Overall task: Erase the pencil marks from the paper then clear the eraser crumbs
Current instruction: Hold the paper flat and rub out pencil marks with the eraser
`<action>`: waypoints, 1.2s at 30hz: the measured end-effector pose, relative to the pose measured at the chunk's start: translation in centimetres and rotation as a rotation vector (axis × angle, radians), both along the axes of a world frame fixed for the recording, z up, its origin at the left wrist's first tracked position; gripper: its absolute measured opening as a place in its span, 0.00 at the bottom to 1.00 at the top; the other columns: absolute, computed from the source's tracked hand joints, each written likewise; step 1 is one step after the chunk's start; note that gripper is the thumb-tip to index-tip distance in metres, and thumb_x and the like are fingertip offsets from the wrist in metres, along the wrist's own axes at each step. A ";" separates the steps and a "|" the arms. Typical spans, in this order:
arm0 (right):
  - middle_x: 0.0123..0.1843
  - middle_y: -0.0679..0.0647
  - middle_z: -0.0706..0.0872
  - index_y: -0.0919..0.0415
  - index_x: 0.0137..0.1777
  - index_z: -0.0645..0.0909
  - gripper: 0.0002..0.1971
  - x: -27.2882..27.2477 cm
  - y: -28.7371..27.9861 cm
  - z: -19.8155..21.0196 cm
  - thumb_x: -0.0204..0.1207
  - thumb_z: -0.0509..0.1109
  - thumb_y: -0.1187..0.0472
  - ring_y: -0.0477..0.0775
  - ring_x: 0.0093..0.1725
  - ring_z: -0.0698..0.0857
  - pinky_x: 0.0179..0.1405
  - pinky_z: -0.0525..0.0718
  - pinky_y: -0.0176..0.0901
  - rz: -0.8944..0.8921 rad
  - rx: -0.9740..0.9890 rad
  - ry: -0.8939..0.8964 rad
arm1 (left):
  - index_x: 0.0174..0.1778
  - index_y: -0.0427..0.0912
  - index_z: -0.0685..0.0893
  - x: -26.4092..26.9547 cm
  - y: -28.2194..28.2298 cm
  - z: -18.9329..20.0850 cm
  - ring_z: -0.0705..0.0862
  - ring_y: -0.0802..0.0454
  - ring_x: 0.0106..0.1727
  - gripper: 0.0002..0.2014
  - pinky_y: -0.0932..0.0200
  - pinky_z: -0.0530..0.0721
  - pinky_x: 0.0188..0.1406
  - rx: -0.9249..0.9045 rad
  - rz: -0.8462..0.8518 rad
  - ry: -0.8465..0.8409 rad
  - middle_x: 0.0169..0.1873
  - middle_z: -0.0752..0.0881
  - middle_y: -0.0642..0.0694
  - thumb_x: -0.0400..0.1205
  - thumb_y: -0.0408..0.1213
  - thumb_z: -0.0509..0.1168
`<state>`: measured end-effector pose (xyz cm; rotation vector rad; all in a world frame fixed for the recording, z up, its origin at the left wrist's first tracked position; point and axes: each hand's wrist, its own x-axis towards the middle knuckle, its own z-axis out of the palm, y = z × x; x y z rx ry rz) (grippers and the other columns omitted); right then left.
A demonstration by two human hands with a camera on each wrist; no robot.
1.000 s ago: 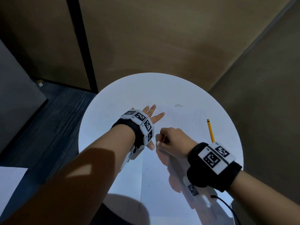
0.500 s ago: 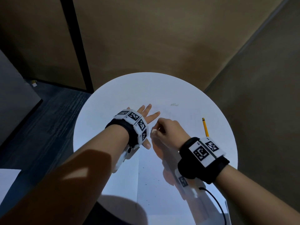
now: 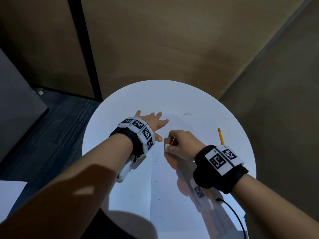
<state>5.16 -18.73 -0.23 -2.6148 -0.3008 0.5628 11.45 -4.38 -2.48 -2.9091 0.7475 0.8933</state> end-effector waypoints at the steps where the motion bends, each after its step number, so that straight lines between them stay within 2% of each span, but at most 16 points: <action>1: 0.37 0.44 0.77 0.58 0.42 0.74 0.04 0.3 0.2 -0.1 0.78 0.66 0.61 0.44 0.38 0.75 0.27 0.69 0.22 -0.018 0.017 -0.021 | 0.83 0.57 0.45 0.0 -0.1 0.1 0.45 0.45 0.84 0.38 0.29 0.44 0.77 0.004 -0.005 -0.007 0.84 0.41 0.47 0.83 0.55 0.61; 6: 0.39 0.50 0.78 0.57 0.40 0.70 0.07 -0.4 0.7 -0.9 0.79 0.62 0.62 0.50 0.41 0.74 0.27 0.66 0.26 -0.007 -0.004 -0.086 | 0.83 0.56 0.46 0.0 -0.3 0.6 0.48 0.44 0.84 0.38 0.30 0.47 0.78 0.036 -0.015 -0.007 0.84 0.43 0.45 0.82 0.56 0.61; 10: 0.42 0.56 0.84 0.58 0.39 0.71 0.07 -0.9 0.7 -0.3 0.80 0.61 0.62 0.52 0.39 0.75 0.30 0.68 0.37 0.108 -0.049 -0.027 | 0.84 0.55 0.46 -0.2 -0.2 0.8 0.48 0.43 0.84 0.39 0.31 0.47 0.78 0.025 -0.012 -0.001 0.84 0.42 0.44 0.82 0.55 0.62; 13: 0.47 0.58 0.86 0.60 0.44 0.76 0.04 -0.2 1.1 -0.6 0.80 0.62 0.62 0.50 0.41 0.75 0.29 0.66 0.37 0.022 0.000 -0.092 | 0.84 0.56 0.46 -0.2 -0.3 0.7 0.47 0.44 0.84 0.39 0.32 0.48 0.78 0.014 0.005 0.011 0.84 0.42 0.45 0.82 0.55 0.62; 15: 0.45 0.58 0.85 0.59 0.44 0.73 0.04 -0.7 1.2 -1.1 0.80 0.61 0.62 0.51 0.40 0.75 0.30 0.64 0.38 -0.037 0.028 -0.118 | 0.84 0.56 0.46 -0.3 -0.2 0.8 0.46 0.44 0.84 0.39 0.31 0.48 0.78 0.002 0.008 0.014 0.84 0.41 0.46 0.82 0.55 0.61; 16: 0.41 0.56 0.83 0.58 0.41 0.70 0.06 -1.0 1.1 -1.2 0.80 0.61 0.62 0.51 0.39 0.74 0.31 0.66 0.37 -0.032 0.032 -0.101 | 0.84 0.56 0.46 -0.3 -0.1 0.8 0.46 0.44 0.84 0.39 0.31 0.48 0.78 0.000 0.005 0.014 0.84 0.41 0.46 0.82 0.55 0.61; 18: 0.35 0.46 0.78 0.52 0.35 0.67 0.12 -1.6 0.9 -0.8 0.80 0.62 0.63 0.49 0.39 0.74 0.32 0.71 0.26 0.033 0.001 -0.033 | 0.84 0.56 0.46 -0.2 0.0 0.7 0.46 0.45 0.84 0.39 0.31 0.48 0.78 -0.007 0.004 0.015 0.84 0.41 0.46 0.82 0.55 0.61; 20: 0.37 0.45 0.77 0.51 0.34 0.68 0.13 -1.2 0.9 -0.2 0.79 0.63 0.63 0.48 0.40 0.74 0.32 0.71 0.20 0.061 -0.017 -0.017 | 0.84 0.57 0.46 -0.1 0.1 0.5 0.45 0.45 0.84 0.39 0.31 0.47 0.78 -0.015 0.010 0.017 0.84 0.41 0.47 0.82 0.55 0.62; 21: 0.39 0.48 0.78 0.54 0.37 0.70 0.10 -0.8 0.9 -0.3 0.79 0.63 0.63 0.48 0.41 0.74 0.31 0.71 0.22 0.038 0.001 -0.037 | 0.83 0.57 0.46 0.0 0.1 0.4 0.45 0.46 0.84 0.39 0.31 0.46 0.78 -0.019 0.014 0.018 0.84 0.41 0.48 0.82 0.55 0.62; 23: 0.43 0.53 0.82 0.59 0.41 0.71 0.06 -0.4 1.4 -0.7 0.80 0.63 0.62 0.50 0.41 0.75 0.29 0.69 0.33 -0.047 0.024 -0.088 | 0.83 0.58 0.46 -0.1 0.2 0.4 0.45 0.46 0.84 0.39 0.31 0.46 0.77 -0.028 0.023 0.025 0.84 0.40 0.48 0.82 0.55 0.62; 25: 0.47 0.58 0.85 0.59 0.43 0.70 0.06 -0.9 1.6 -1.3 0.81 0.61 0.61 0.52 0.41 0.75 0.32 0.65 0.39 -0.077 0.012 -0.107 | 0.83 0.57 0.46 -0.2 0.2 0.6 0.45 0.46 0.84 0.39 0.30 0.47 0.77 -0.031 0.021 0.031 0.84 0.41 0.48 0.82 0.55 0.61; 27: 0.49 0.60 0.86 0.59 0.43 0.69 0.05 -1.5 1.5 -1.2 0.80 0.61 0.62 0.52 0.41 0.75 0.32 0.65 0.38 -0.027 -0.005 -0.078 | 0.84 0.56 0.46 -0.3 0.2 0.8 0.45 0.46 0.84 0.38 0.30 0.47 0.78 -0.028 0.015 0.022 0.84 0.41 0.48 0.83 0.55 0.61; 30: 0.49 0.58 0.86 0.58 0.42 0.72 0.04 -1.1 1.5 -0.4 0.79 0.62 0.64 0.50 0.41 0.75 0.28 0.69 0.29 0.031 -0.022 -0.037 | 0.83 0.57 0.46 -0.2 0.3 0.6 0.45 0.46 0.84 0.38 0.31 0.47 0.78 -0.033 0.022 0.021 0.84 0.40 0.49 0.83 0.53 0.61; 32: 0.49 0.59 0.86 0.58 0.42 0.72 0.05 -0.4 1.8 -0.6 0.80 0.62 0.63 0.50 0.41 0.75 0.28 0.68 0.33 -0.025 0.003 -0.084 | 0.83 0.58 0.46 -0.3 0.3 0.5 0.45 0.46 0.84 0.37 0.32 0.48 0.78 -0.040 0.026 0.020 0.84 0.40 0.49 0.83 0.53 0.61; 34: 0.47 0.60 0.85 0.59 0.43 0.70 0.05 -0.6 2.1 -1.0 0.81 0.61 0.62 0.53 0.41 0.75 0.34 0.67 0.39 -0.067 -0.002 -0.116 | 0.83 0.57 0.46 -0.4 0.3 0.6 0.45 0.47 0.84 0.37 0.33 0.50 0.79 -0.043 0.020 0.018 0.84 0.40 0.49 0.84 0.53 0.60; 36: 0.42 0.59 0.83 0.59 0.40 0.68 0.08 -1.6 2.2 -1.2 0.81 0.59 0.62 0.55 0.39 0.75 0.35 0.67 0.40 -0.034 -0.024 -0.095 | 0.84 0.56 0.46 -0.4 0.4 0.5 0.45 0.47 0.84 0.37 0.33 0.51 0.79 -0.045 0.008 0.011 0.84 0.40 0.48 0.84 0.54 0.59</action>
